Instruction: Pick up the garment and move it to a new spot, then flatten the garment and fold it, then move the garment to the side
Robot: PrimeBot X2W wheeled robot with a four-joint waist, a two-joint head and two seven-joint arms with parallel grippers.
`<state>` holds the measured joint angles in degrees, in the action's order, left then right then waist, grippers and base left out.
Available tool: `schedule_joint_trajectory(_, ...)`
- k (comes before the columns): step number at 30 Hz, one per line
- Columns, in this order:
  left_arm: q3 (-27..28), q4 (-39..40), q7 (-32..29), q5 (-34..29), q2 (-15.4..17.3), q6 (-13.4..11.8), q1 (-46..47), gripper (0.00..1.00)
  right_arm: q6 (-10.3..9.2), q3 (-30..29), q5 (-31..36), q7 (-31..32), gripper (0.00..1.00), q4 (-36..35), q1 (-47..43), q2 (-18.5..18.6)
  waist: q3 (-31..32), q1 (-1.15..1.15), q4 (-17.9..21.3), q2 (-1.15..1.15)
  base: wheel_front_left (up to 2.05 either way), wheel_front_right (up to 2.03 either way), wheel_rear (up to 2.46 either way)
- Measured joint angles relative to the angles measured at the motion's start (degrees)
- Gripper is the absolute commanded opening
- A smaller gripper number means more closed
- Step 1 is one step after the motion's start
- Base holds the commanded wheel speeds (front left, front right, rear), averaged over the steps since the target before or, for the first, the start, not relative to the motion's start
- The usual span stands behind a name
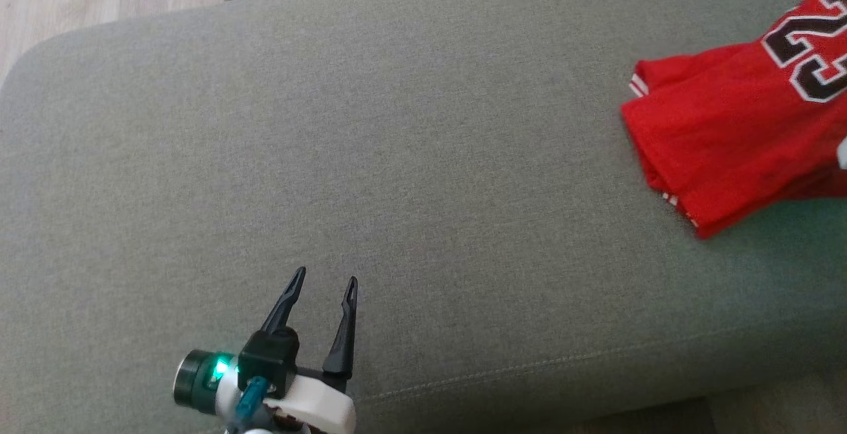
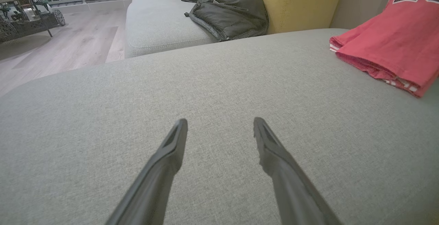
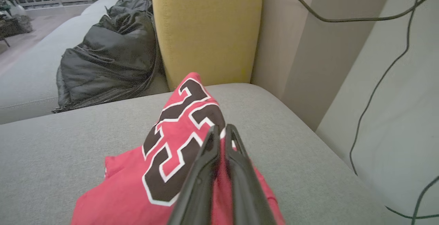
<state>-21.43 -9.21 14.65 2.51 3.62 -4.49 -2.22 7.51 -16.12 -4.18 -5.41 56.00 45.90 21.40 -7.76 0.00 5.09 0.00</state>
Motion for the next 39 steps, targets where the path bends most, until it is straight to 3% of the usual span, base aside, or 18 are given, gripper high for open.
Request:
schedule_joint_trajectory(1, 0.0, 0.0, 0.0, 0.0, 0.0, 0.0, 0.0, 1.0, 0.0, -1.5, 1.2, 0.1, 1.0, -0.3, 0.0, 0.0, -0.1, 0.0, -0.1, 0.0, 0.0, 0.0, 0.0)
schedule_joint_trajectory(5, 0.1, 1.2, 0.0, 0.0, 0.0, -0.4, 0.3, 1.0, 0.0, -6.3, 6.4, 0.1, 1.0, -3.8, -0.5, -0.9, -0.3, 0.0, -0.9, 0.0, 0.0, 0.0, 0.0)
schedule_joint_trajectory(9, 0.5, 2.4, 0.0, 0.3, -0.1, -1.1, 0.6, 1.0, 0.0, -7.3, 9.4, 0.1, 1.0, -9.6, -2.7, -5.6, -0.1, 0.0, -1.8, 0.0, 0.0, 0.0, 0.0)
schedule_joint_trajectory(13, 1.9, 4.2, 0.0, 1.7, -0.2, -2.3, 0.6, 1.0, 0.0, -4.2, 8.5, 0.1, 1.0, -15.2, -8.7, -11.9, 1.0, 0.0, -2.5, 0.0, 0.0, 0.0, 0.0)
schedule_joint_trajectory(17, 2.7, 6.5, 0.0, 4.5, -0.3, -3.4, 0.4, 1.0, 0.0, 1.0, 6.3, -1.1, 1.0, -21.3, -18.1, -15.7, 2.5, 0.0, -3.7, 0.0, 0.0, 0.0, 0.0)
schedule_joint_trajectory(24, 3.7, 8.7, 0.0, 7.7, -0.3, -4.1, -0.6, 1.0, 0.0, 6.9, 0.9, -7.3, 1.0, -29.1, -30.7, -18.2, 5.1, 0.0, -5.4, 0.0, 0.0, 0.0, 0.0)
schedule_joint_trajectory(27, 3.8, 8.6, 0.0, 7.4, -0.3, -4.2, -1.9, 1.0, 0.0, 9.0, 1.6, -8.8, 1.0, -34.3, -35.2, -18.4, 6.5, 0.0, -6.2, 0.0, 0.0, 0.0, 0.0)
schedule_joint_trajectory(32, 4.6, 8.6, 0.0, 7.1, -0.3, -4.6, -3.3, 1.0, 0.0, 10.0, 0.5, -9.1, 1.0, -46.5, -42.1, -18.6, 7.7, 0.0, -7.3, 0.0, 0.0, 0.0, 0.0)
schedule_joint_trajectory(39, 5.4, 8.0, 0.0, 5.8, -0.3, -4.5, -3.9, 1.0, 0.0, 9.4, -1.0, -9.1, 1.0, -52.4, -49.6, -18.9, 8.4, 0.0, -7.9, 0.0, 0.0, 0.0, 0.0)
